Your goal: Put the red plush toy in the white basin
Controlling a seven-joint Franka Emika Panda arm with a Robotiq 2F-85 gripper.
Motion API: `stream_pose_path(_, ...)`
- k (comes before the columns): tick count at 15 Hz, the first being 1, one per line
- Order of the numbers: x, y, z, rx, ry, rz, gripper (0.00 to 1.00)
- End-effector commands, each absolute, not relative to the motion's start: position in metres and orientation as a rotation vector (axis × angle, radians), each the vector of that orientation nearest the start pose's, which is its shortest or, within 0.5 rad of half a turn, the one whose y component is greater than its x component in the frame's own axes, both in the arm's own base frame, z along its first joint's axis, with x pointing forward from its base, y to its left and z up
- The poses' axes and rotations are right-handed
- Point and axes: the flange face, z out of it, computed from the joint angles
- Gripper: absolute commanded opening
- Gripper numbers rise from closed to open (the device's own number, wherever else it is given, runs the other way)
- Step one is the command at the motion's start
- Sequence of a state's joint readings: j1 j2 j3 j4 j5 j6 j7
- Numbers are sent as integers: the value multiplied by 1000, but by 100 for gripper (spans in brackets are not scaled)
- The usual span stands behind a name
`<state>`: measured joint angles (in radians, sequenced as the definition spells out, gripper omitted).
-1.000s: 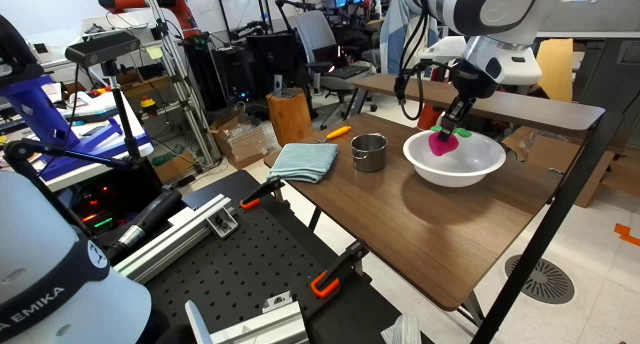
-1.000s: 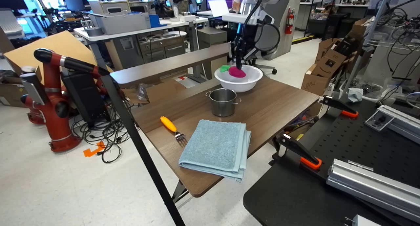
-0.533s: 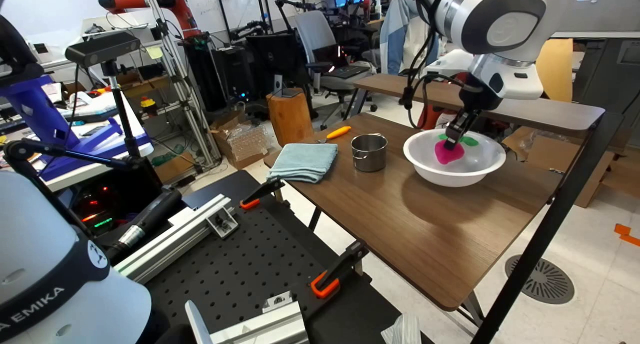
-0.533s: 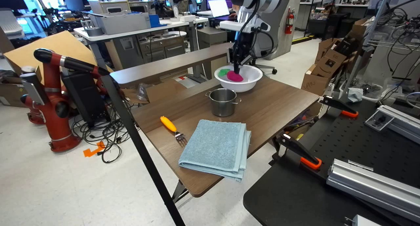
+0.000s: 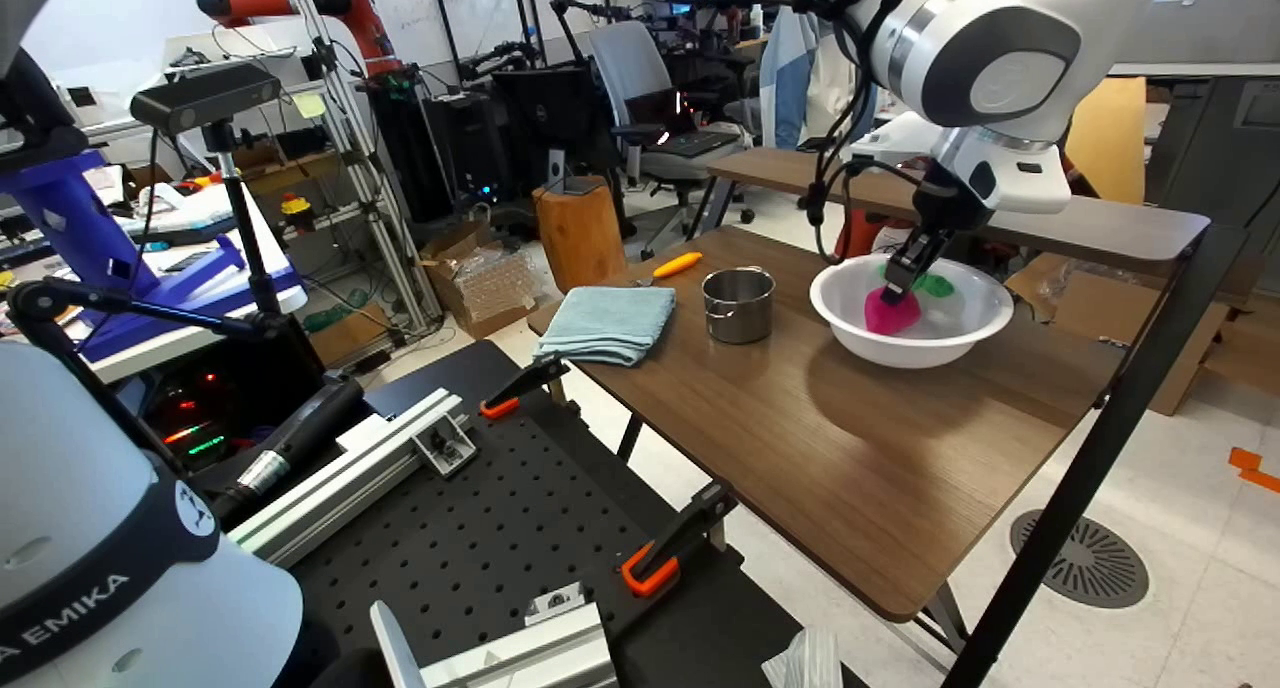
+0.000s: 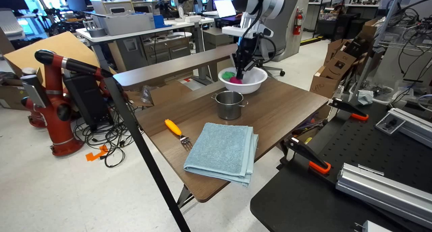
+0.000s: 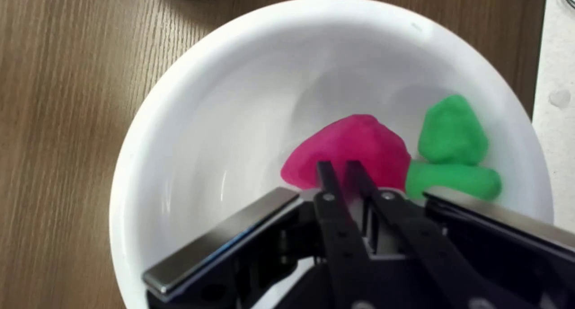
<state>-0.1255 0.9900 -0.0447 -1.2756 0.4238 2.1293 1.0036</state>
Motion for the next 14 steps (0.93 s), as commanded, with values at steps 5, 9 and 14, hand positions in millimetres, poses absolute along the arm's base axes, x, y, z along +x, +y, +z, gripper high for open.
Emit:
stream_pose_path(5, 737, -95, 146, -2189, 1858, 402, 73)
stream_pose_path(9, 738, -94, 158, -2186, 1818, 393, 99)
stream_pose_path(14, 730, -85, 202, -2208, 1720, 352, 100)
